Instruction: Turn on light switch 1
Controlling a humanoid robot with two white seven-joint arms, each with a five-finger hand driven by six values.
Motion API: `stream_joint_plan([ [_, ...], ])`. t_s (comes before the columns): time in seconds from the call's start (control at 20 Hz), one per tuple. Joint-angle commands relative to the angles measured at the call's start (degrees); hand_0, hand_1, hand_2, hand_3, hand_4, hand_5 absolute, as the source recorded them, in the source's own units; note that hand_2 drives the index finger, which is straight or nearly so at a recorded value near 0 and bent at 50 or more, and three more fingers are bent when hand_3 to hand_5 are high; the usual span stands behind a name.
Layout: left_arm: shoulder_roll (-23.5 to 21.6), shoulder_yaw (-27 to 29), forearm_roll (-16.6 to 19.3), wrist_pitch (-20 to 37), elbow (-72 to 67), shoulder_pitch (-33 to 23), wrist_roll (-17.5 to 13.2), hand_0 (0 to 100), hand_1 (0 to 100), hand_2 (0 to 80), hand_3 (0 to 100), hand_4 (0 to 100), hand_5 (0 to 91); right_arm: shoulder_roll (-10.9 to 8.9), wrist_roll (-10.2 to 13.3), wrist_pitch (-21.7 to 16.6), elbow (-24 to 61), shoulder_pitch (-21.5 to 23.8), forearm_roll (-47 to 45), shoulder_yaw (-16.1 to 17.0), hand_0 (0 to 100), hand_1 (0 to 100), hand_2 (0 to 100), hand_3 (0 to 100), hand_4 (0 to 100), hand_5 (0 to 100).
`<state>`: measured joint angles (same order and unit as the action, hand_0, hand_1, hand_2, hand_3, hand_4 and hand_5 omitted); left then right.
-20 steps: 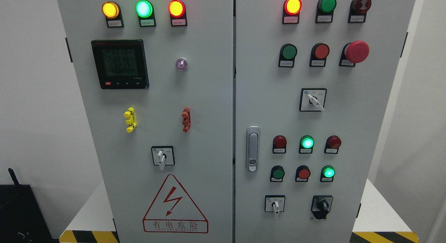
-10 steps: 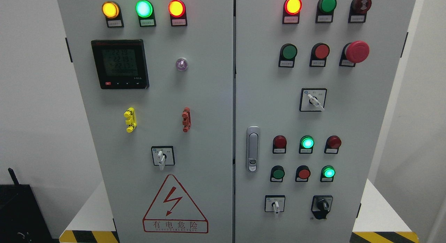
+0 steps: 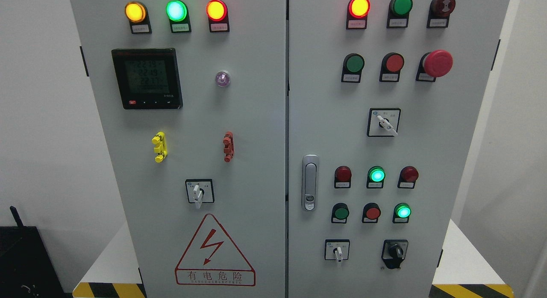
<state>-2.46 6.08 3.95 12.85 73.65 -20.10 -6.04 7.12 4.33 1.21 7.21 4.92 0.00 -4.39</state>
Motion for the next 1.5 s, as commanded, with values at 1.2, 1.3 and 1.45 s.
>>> stream_joint_plan([
  [1.2, -1.1, 0.0, -9.3, -16.4, 43.3, 8.9, 8.0, 16, 73, 40.4, 71, 81, 67.8, 0.00, 0.0, 0.0, 0.0, 0.0, -1.4, 0.0, 0, 0, 0, 0, 0, 0],
  [1.3, -1.2, -0.6, -9.2, -16.5, 43.6, 10.6, 9.7, 15, 73, 41.5, 72, 81, 67.4, 0.00, 0.0, 0.0, 0.0, 0.0, -1.4, 0.0, 0, 0, 0, 0, 0, 0],
  [1.45, -1.2, -2.0, -9.2, -20.2, 43.6, 14.1, 10.0, 13, 74, 42.8, 73, 81, 68.5, 0.00, 0.0, 0.0, 0.0, 0.0, -1.4, 0.0, 0, 0, 0, 0, 0, 0],
])
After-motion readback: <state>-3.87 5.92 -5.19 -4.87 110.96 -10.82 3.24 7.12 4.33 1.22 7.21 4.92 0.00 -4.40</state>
